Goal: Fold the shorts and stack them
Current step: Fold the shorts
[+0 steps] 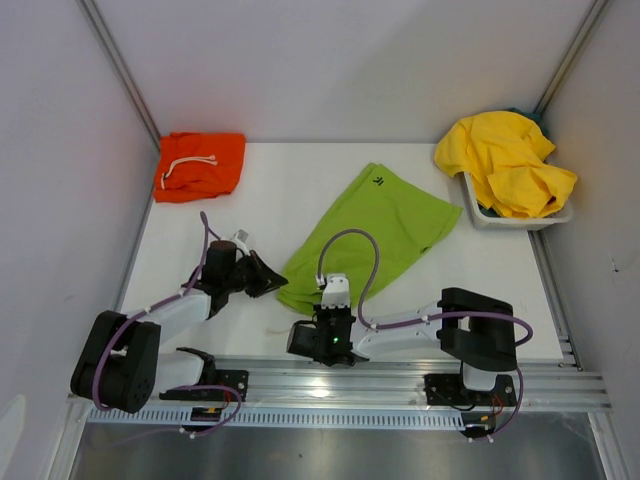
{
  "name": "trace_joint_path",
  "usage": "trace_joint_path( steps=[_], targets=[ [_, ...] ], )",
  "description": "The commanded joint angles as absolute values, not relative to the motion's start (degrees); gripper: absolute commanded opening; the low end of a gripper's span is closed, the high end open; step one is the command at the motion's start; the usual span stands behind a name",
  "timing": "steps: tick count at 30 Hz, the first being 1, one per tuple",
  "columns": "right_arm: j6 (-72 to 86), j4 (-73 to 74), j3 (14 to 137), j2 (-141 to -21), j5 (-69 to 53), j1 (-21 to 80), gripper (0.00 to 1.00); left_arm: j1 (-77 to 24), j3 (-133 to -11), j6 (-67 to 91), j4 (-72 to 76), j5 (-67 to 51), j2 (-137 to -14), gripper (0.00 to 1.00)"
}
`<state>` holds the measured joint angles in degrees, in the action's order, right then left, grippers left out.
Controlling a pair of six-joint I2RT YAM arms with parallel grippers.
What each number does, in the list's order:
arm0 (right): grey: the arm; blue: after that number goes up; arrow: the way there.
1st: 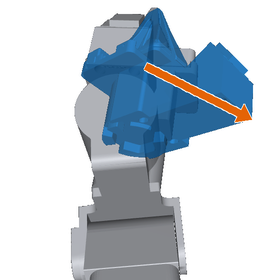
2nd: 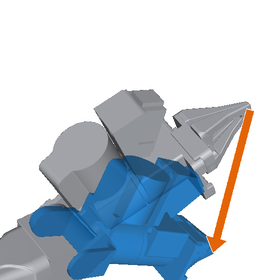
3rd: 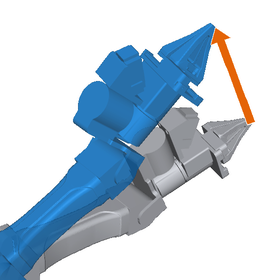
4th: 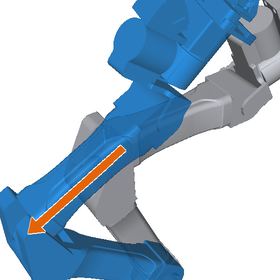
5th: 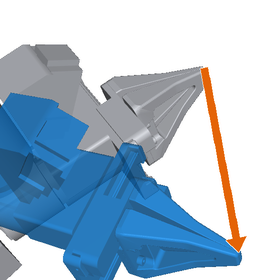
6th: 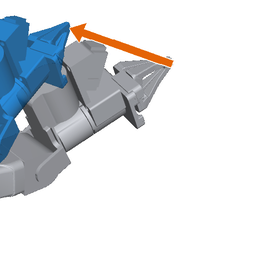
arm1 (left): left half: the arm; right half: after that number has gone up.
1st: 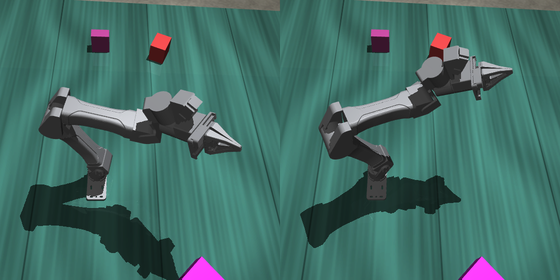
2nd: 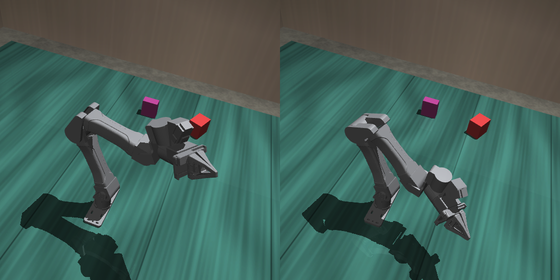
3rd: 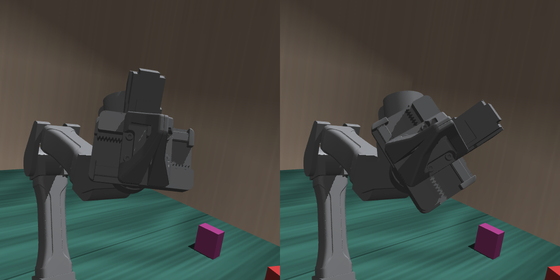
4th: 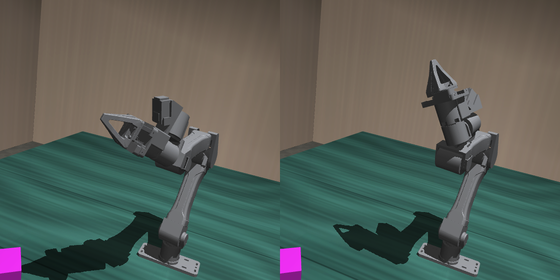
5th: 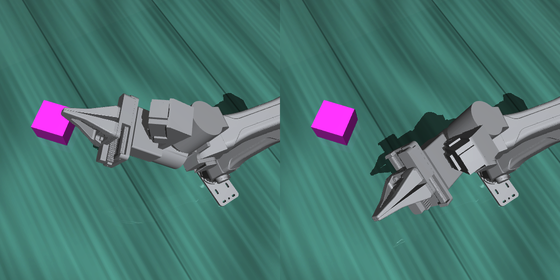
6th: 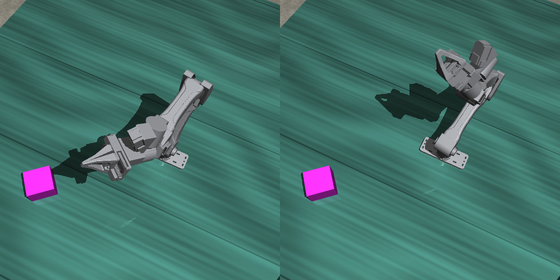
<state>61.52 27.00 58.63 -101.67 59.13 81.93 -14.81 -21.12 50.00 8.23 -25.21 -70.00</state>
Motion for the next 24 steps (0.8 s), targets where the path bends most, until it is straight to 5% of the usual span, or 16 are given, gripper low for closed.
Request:
trace_joint_path(
  steps=[1,9,18,24],
  targets=[
    [75.39,32.86,56.78,-100.28,65.04,82.44,0.00,-15.38,-22.94,49.92,9.40,-24.43,-69.96,0.07],
    [97.73,41.22,52.56,-100.72,62.32,83.32,0.00,-16.78,-21.97,51.06,10.37,-24.52,-69.70,0.14],
    [105.46,48.33,54.75,-104.41,63.46,85.78,0.00,-18.81,-21.01,51.68,9.32,-23.73,-67.24,0.53],
    [105.21,48.25,55.11,-104.77,65.04,86.75,0.00,-20.21,-20.21,52.56,11.07,-23.73,-69.69,0.63]
  ],
)
